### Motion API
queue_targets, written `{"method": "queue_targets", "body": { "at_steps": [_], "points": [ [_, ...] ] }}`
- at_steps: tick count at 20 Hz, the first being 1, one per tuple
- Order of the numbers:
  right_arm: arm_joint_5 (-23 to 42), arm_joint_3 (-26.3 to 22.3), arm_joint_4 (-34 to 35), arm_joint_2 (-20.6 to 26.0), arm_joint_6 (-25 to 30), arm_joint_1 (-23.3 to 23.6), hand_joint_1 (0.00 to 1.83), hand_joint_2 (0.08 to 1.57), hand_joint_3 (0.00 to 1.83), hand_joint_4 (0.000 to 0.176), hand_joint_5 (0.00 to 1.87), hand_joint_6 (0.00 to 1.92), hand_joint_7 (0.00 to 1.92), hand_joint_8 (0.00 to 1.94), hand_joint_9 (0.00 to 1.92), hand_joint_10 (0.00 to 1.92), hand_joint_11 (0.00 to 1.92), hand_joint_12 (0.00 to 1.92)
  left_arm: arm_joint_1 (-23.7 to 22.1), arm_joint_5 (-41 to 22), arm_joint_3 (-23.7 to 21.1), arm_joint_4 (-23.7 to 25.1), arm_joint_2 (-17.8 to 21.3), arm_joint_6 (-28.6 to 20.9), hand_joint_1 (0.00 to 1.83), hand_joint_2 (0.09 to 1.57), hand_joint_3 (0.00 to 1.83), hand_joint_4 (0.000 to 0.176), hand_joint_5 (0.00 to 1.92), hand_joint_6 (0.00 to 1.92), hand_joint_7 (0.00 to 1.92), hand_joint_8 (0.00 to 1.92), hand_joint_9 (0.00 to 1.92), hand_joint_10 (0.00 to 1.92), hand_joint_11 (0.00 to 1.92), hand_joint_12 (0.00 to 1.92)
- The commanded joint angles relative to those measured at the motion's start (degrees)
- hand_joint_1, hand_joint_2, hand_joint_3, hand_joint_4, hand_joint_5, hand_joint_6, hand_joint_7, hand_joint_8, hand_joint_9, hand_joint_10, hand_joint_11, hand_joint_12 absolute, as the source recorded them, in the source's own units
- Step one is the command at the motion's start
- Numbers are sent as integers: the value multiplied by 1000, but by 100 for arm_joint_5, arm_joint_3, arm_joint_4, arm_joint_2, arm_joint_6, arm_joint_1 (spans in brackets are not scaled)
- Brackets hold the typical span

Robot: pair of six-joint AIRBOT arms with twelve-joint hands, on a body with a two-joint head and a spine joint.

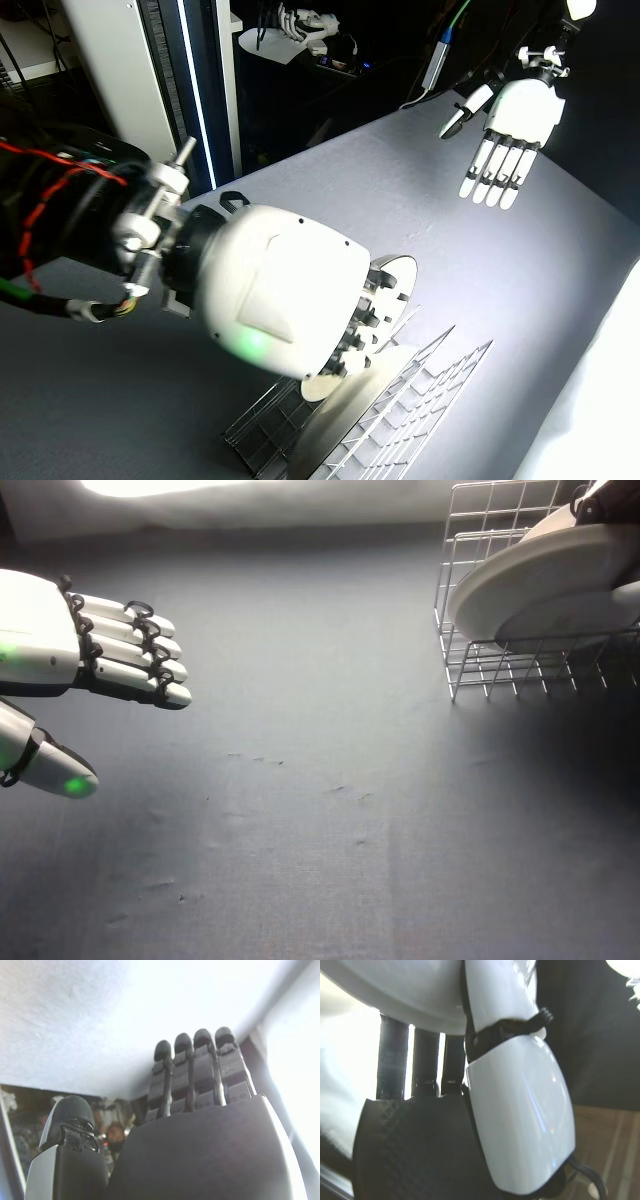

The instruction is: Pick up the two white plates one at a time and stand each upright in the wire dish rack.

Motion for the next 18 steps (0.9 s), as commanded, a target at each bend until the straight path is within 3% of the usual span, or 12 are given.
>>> {"method": "queue_targets", "body": {
  "at_steps": [1, 3, 4, 6, 7, 8, 9, 11, 14, 18],
  "points": [
    [771, 25, 36, 36, 14, 29, 1496, 1076, 0, 0, 933, 902, 1033, 797, 1013, 926, 919, 1432, -33, -107, -10, -394, 42, -21, 0, 1182, 2, 0, 113, 0, 101, 0, 57, 0, 8, 11],
    [852, 56, -113, 27, -22, -52, 1496, 1083, 3, 0, 937, 921, 1020, 829, 982, 973, 864, 1470, -33, -107, -14, -394, 42, -21, 0, 1170, 0, 0, 161, 20, 127, 12, 52, 4, 1, 0],
    [859, 74, -156, 22, -35, -74, 1489, 1120, 2, 0, 818, 1099, 961, 909, 892, 1086, 836, 1533, -33, -107, -15, -394, 43, -21, 0, 1173, 0, 0, 133, 7, 105, 2, 36, 0, 0, 0],
    [873, 136, -212, 0, -60, -99, 1482, 1145, 0, 0, 755, 1200, 920, 920, 848, 1166, 806, 1617, -33, -107, -19, -394, 43, -21, 0, 1174, 0, 0, 131, 6, 108, 6, 51, 7, 13, 6],
    [882, 177, -224, -17, -63, -100, 1380, 1102, 0, 0, 743, 571, 852, 438, 796, 635, 656, 1190, -33, -107, -21, -394, 44, -21, 0, 1178, 1, 0, 113, 0, 94, 0, 39, 2, 2, 1],
    [882, 217, -224, -34, -65, -100, 1373, 1072, 0, 0, 815, 250, 904, 163, 855, 332, 633, 1038, -33, -107, -21, -394, 44, -21, 0, 1176, 0, 0, 122, 5, 108, 7, 58, 9, 17, 8],
    [887, 286, -224, -63, -72, -99, 1378, 1047, 0, 0, 845, 114, 919, 58, 874, 195, 587, 1050, -33, -107, -22, -394, 44, -21, 0, 1171, 0, 0, 160, 19, 140, 18, 68, 12, 9, 5],
    [920, 346, -227, -88, -83, -99, 1347, 1033, 0, 0, 813, 17, 868, 2, 855, 60, 513, 1019, -33, -107, -30, -394, 44, -21, 0, 1175, 0, 0, 152, 12, 112, 3, 45, 1, 0, 0],
    [1039, 341, -329, -94, -83, -98, 1309, 1023, 0, 0, 745, 0, 800, 0, 813, 18, 440, 1058, -33, -107, -34, -394, 45, -21, 0, 1175, 0, 0, 87, 0, 70, 0, 18, 0, 0, 0],
    [1256, 164, -557, -74, -64, 130, 1301, 1004, 0, 0, 734, 0, 803, 3, 818, 16, 438, 1055, -26, -107, -50, -393, 52, -22, 0, 1167, 0, 0, 186, 13, 162, 8, 94, 15, 34, 31]
  ]
}}
